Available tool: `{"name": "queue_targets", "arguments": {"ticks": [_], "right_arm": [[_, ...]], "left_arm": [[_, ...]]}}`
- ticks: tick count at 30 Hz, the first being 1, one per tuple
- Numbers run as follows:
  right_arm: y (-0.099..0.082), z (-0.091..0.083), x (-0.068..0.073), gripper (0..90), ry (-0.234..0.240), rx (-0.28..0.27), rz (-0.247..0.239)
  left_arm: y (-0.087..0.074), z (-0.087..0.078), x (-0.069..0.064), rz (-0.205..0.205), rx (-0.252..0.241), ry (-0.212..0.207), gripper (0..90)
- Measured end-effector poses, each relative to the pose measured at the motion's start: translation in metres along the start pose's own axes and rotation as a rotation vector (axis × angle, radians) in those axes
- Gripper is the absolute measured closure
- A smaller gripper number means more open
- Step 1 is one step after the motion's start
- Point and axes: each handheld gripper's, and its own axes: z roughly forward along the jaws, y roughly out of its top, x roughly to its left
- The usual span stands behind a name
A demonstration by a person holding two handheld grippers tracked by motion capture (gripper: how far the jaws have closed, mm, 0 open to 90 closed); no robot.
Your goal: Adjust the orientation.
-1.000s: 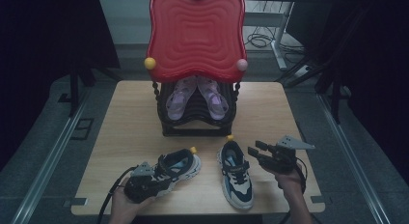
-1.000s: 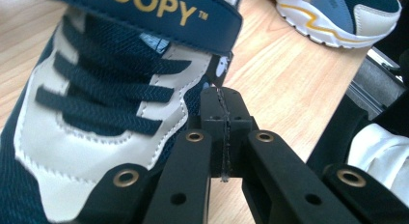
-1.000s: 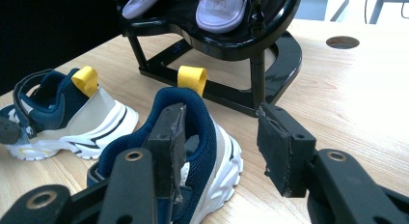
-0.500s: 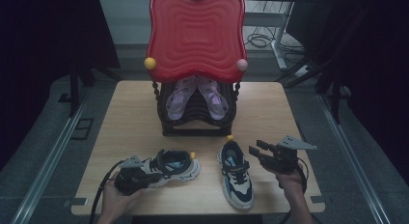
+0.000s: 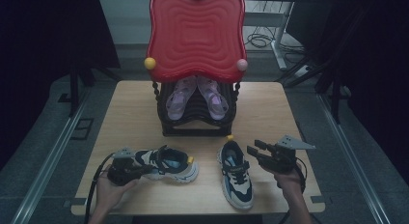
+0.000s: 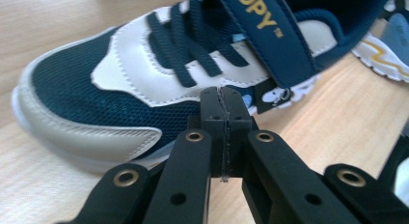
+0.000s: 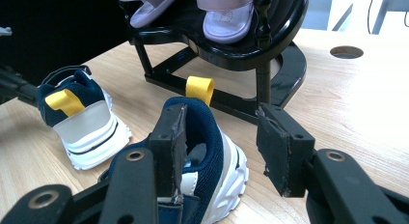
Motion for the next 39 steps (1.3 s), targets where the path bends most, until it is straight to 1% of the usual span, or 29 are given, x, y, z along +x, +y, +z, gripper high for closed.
{"name": "queue_targets", "arguments": {"ticks": [2,10,12,15,16,19,23,25,27,28,30,33,35,36,37,39], "right_arm": [[0.000,0.000,0.001,53.4,0.001,-0.003,-0.003],[0.004,0.002,0.007,54.0,0.008,-0.005,-0.009],[0.006,0.003,0.010,54.0,0.012,-0.003,-0.023],[0.009,0.003,0.015,54.5,0.029,-0.007,-0.032],[0.010,0.004,0.017,55.9,0.035,-0.006,-0.026],[0.013,0.006,0.022,57.5,0.058,-0.002,-0.026],[0.017,0.012,0.030,65.0,0.101,0.013,-0.038],[0.020,0.017,0.037,71.1,0.111,0.025,-0.051],[0.024,0.023,0.046,78.1,0.114,0.045,-0.070],[0.026,0.026,0.051,81.0,0.113,0.060,-0.077],[0.029,0.036,0.062,84.9,0.118,0.085,-0.103],[0.034,0.050,0.080,86.8,0.144,0.120,-0.129],[0.037,0.059,0.092,87.0,0.163,0.133,-0.128],[0.039,0.063,0.098,87.3,0.175,0.130,-0.126],[0.040,0.067,0.104,87.5,0.186,0.130,-0.125],[0.041,0.076,0.115,87.9,0.201,0.142,-0.124]], "left_arm": [[0.002,0.000,0.004,-0.007,-0.002,0.001,90.0],[0.011,0.003,0.014,-0.016,-0.004,0.034,90.0],[0.013,0.004,0.016,-0.023,-0.009,0.038,90.0],[0.016,0.005,0.020,-0.036,-0.019,0.048,90.0],[0.017,0.005,0.022,-0.042,-0.025,0.052,90.0],[0.018,0.006,0.026,-0.056,-0.040,0.048,90.0],[0.020,0.007,0.030,-0.067,-0.055,0.037,90.0],[0.020,0.007,0.031,-0.068,-0.057,0.033,90.0],[0.023,0.005,0.030,-0.060,-0.063,0.039,89.8],[0.025,0.003,0.029,-0.058,-0.073,0.032,89.6],[0.032,-0.001,0.025,-0.045,-0.092,0.034,89.2],[0.043,-0.008,0.019,-0.028,-0.123,0.028,87.4],[0.049,-0.011,0.016,-0.018,-0.137,0.025,84.8],[0.052,-0.012,0.013,-0.018,-0.142,0.024,83.0],[0.054,-0.013,0.012,-0.009,-0.149,0.024,81.2],[0.056,-0.015,0.009,-0.001,-0.162,0.019,75.4]]}}
